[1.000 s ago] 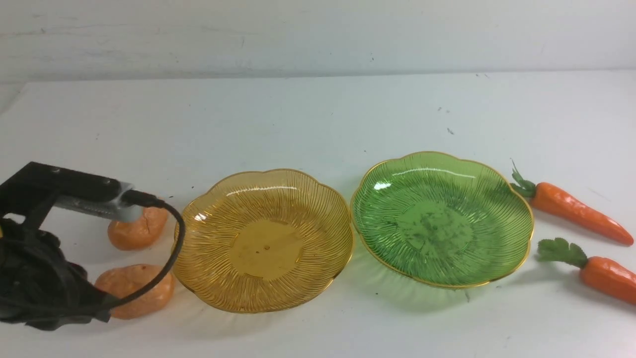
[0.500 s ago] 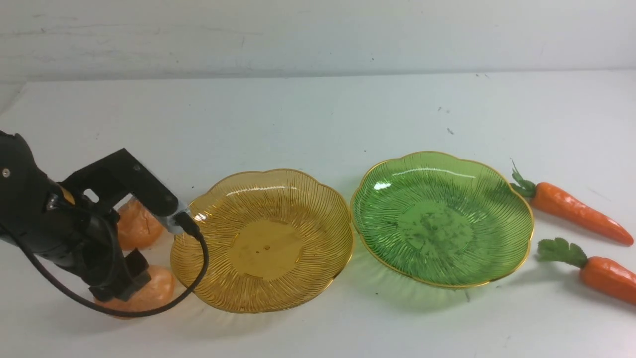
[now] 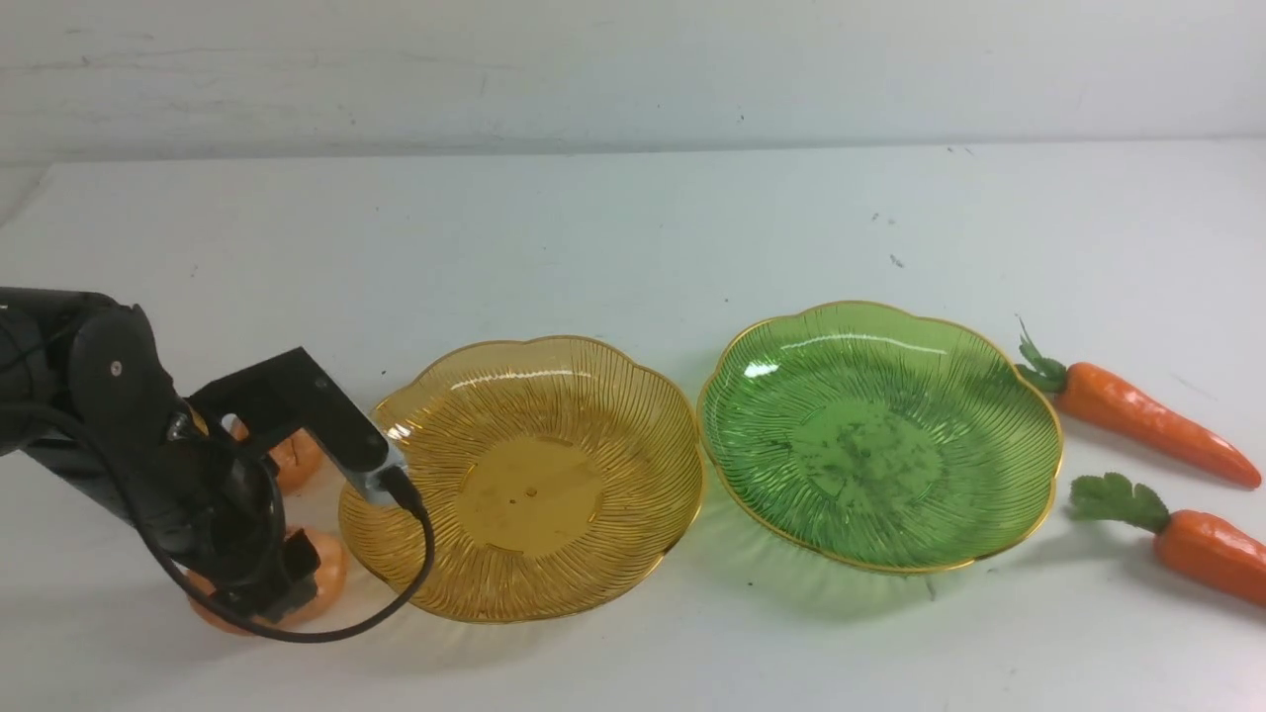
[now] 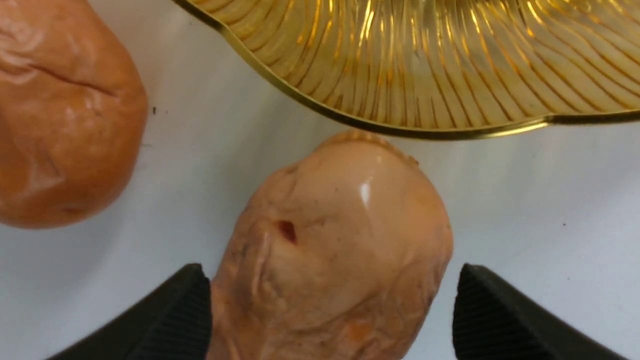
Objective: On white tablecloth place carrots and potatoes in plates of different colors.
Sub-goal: 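Put the potatoes from the left side into the left plate with the left gripper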
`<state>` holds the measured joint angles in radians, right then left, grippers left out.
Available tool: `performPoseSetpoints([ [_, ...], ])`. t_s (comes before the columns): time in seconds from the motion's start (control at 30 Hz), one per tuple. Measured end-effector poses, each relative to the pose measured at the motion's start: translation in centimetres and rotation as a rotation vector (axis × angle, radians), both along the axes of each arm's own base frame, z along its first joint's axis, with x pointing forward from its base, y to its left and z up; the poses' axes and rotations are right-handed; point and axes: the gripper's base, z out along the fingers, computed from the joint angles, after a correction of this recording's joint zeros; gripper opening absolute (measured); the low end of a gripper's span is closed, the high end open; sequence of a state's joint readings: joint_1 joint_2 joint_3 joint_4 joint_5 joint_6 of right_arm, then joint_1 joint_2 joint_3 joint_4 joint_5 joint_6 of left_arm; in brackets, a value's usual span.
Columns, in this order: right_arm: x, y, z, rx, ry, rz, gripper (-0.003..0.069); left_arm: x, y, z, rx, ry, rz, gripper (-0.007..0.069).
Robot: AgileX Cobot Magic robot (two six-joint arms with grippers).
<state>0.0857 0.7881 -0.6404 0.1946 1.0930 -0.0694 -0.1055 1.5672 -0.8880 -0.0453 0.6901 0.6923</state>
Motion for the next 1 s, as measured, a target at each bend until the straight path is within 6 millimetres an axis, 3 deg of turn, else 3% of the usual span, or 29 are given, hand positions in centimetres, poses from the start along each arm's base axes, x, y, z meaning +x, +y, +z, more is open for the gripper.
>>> performPoseSetpoints([
  [0.4,0.1,0.0,0.0,0.001,-0.006,-0.001,-0.0013,1.1,-0.1,-1.8,-0.006,0.023,0.046,0.0572],
  [0.5,0.1,0.0,0.0,0.001,-0.007,-0.001,-0.0014,1.1,-0.1,-1.8,-0.010,0.024,0.062,0.0543],
  [0.7,0.1,0.0,0.0,0.005,-0.009,-0.002,-0.0011,0.8,0.0,-1.4,-0.009,0.090,0.116,0.0408],
  [0.87,0.1,0.1,0.1,0.009,-0.009,-0.002,-0.0011,1.0,0.1,2.2,0.002,0.137,0.164,0.0395],
  [0.93,0.1,0.1,0.1,0.009,-0.009,-0.002,-0.0011,1.1,0.0,4.8,-0.019,0.135,0.223,0.0395],
  [0.97,0.1,0.1,0.1,0.009,-0.009,-0.002,-0.0011,1.4,-0.3,7.2,-0.071,0.125,0.300,0.0395],
  [1.0,0.1,0.1,0.1,0.009,-0.009,-0.002,-0.0011,1.5,-0.5,7.9,-0.106,0.120,0.330,0.0395],
])
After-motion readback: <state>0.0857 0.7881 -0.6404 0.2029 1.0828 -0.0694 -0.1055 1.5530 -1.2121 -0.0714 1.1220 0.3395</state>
